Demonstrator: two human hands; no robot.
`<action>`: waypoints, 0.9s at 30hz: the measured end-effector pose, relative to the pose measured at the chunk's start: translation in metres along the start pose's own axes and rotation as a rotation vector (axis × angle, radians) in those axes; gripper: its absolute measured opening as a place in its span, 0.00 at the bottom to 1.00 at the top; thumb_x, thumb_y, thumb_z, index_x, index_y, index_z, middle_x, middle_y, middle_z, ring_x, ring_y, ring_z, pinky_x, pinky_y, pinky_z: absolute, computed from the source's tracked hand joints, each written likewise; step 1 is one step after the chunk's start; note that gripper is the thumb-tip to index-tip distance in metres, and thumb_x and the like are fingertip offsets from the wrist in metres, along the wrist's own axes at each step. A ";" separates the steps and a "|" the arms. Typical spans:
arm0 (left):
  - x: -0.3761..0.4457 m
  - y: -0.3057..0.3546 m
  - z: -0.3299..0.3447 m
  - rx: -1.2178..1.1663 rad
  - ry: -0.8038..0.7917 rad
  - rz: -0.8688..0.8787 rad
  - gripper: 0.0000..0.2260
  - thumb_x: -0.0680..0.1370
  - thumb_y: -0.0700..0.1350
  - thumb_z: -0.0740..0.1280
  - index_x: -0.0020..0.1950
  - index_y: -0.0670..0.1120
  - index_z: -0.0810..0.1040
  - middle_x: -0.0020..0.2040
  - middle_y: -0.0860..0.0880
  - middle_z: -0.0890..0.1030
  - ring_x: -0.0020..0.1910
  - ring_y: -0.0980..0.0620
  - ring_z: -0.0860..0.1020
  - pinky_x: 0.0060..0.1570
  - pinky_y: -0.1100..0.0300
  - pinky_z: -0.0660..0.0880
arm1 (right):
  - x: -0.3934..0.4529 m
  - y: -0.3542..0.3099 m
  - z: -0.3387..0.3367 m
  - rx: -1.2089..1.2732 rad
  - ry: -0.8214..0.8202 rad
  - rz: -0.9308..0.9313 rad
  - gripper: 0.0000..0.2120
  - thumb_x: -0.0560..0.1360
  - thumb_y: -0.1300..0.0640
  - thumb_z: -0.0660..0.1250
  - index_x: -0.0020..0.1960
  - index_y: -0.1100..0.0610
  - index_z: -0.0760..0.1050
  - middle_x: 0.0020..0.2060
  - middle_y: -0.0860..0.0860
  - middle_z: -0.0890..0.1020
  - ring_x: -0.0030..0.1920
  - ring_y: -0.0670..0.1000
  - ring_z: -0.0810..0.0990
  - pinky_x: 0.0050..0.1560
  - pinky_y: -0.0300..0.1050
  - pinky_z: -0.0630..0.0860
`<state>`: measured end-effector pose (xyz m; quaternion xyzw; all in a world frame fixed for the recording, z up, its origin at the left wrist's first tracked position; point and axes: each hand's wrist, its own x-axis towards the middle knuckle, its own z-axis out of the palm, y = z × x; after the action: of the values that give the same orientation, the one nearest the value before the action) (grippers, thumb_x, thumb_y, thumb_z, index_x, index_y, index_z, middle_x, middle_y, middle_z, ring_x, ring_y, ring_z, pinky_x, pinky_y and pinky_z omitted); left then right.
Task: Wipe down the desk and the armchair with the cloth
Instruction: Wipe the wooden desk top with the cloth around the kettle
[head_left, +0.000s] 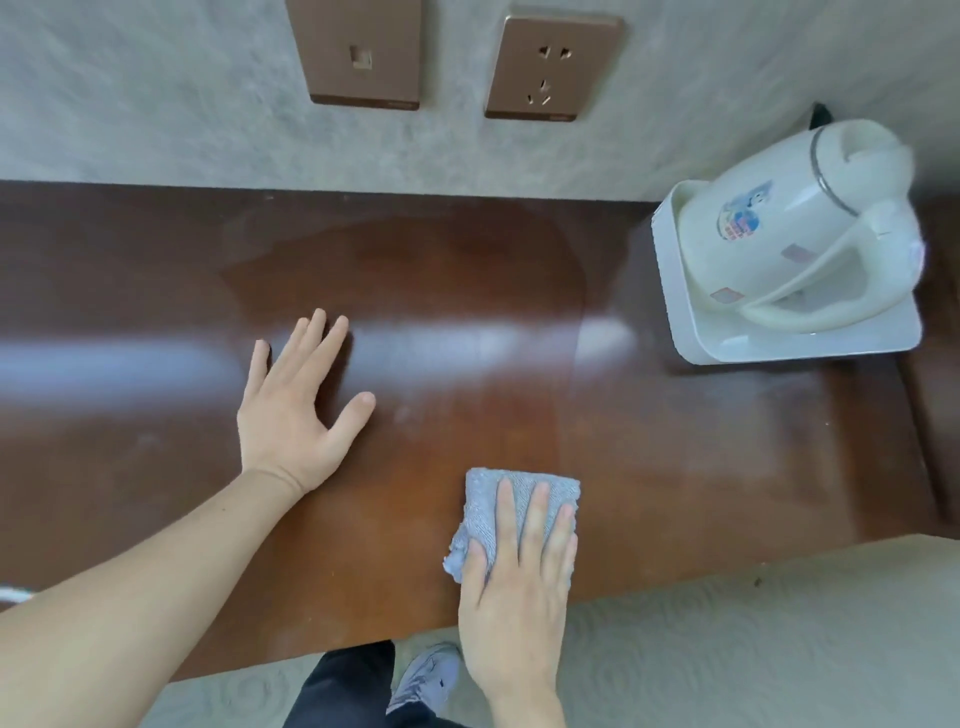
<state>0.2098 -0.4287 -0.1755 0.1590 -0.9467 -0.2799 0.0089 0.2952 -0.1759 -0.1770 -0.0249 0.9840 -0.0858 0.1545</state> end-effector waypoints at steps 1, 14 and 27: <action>0.001 0.000 -0.003 -0.038 0.005 0.002 0.33 0.75 0.62 0.57 0.80 0.52 0.65 0.80 0.50 0.62 0.80 0.52 0.56 0.80 0.45 0.48 | 0.006 0.000 -0.003 -0.003 -0.003 0.010 0.28 0.83 0.42 0.43 0.81 0.48 0.50 0.81 0.55 0.51 0.80 0.63 0.48 0.76 0.61 0.52; 0.056 0.111 0.065 0.254 -0.144 0.287 0.40 0.73 0.69 0.55 0.82 0.54 0.54 0.83 0.46 0.48 0.82 0.44 0.44 0.78 0.38 0.46 | 0.208 0.028 -0.072 -0.016 0.039 0.047 0.28 0.84 0.46 0.47 0.81 0.47 0.43 0.81 0.52 0.44 0.80 0.62 0.40 0.78 0.57 0.38; 0.062 0.115 0.090 0.515 -0.139 0.200 0.42 0.75 0.72 0.49 0.83 0.51 0.49 0.83 0.43 0.47 0.82 0.40 0.45 0.77 0.35 0.47 | 0.207 0.078 -0.082 -0.044 0.016 -0.194 0.27 0.84 0.45 0.45 0.81 0.48 0.45 0.81 0.54 0.49 0.80 0.63 0.44 0.78 0.60 0.47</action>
<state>0.1077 -0.3087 -0.1943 0.0423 -0.9960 -0.0380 -0.0693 0.0712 -0.1016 -0.1765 -0.1230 0.9797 -0.0791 0.1370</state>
